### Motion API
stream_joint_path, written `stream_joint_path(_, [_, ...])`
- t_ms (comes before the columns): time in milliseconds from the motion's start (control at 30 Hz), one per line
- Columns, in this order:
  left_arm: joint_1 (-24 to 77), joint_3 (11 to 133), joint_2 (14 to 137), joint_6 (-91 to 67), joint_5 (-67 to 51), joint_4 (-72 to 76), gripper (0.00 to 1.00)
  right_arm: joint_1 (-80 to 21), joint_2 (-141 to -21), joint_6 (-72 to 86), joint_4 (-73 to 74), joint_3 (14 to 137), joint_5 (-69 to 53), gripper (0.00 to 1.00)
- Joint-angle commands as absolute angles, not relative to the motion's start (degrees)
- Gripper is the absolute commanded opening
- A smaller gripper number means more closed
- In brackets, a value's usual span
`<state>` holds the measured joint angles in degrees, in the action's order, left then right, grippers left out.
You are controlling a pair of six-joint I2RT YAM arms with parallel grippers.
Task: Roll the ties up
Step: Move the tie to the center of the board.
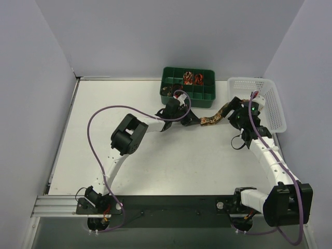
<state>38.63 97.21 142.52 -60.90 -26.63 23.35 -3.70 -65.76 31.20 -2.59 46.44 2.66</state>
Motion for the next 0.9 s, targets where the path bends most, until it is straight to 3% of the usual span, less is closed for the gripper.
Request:
stream_joint_path(0, [38.6,100.0,144.1,-59.7,-25.3,21.6,0.05,-3.3,-64.3,30.2,-2.8,46.8,1.6,0.77])
stream_joint_path(167, [38.4,100.5,143.2,-56.7,-25.4,20.0,0.0,-3.2,-64.7,29.9,-2.4,47.5,1.1,0.77])
stream_joint_path(233, [38.3,99.1,142.1,-56.7,-24.6,19.5,0.06,-3.1,-64.9,29.5,-2.4,47.8,0.4,0.77])
stream_joint_path(267, [38.3,98.9,141.8,-56.8,-24.3,19.2,0.11,-3.3,-65.9,29.4,-2.4,48.3,0.4,0.77])
stream_joint_path(300, [38.3,99.0,141.4,-56.6,-23.9,17.0,0.26,-3.2,-66.5,29.2,-2.5,48.7,0.5,0.77])
stream_joint_path(400, [38.5,99.5,140.9,-55.5,-22.4,14.3,0.5,-3.3,-69.8,29.4,-2.3,50.1,-2.7,0.76])
stream_joint_path(533, [38.6,99.6,140.9,-55.5,-21.9,14.2,0.64,-3.3,-74.7,29.7,-3.3,51.1,-5.6,0.76])
stream_joint_path(767, [39.6,105.0,144.8,-55.2,-21.9,11.4,0.67,-3.6,-81.4,31.1,-4.7,53.4,-10.0,0.75])
stream_joint_path(867, [40.2,107.1,146.2,-54.6,-20.6,9.6,0.63,-3.5,-82.0,31.3,-5.2,53.8,-10.5,0.75])
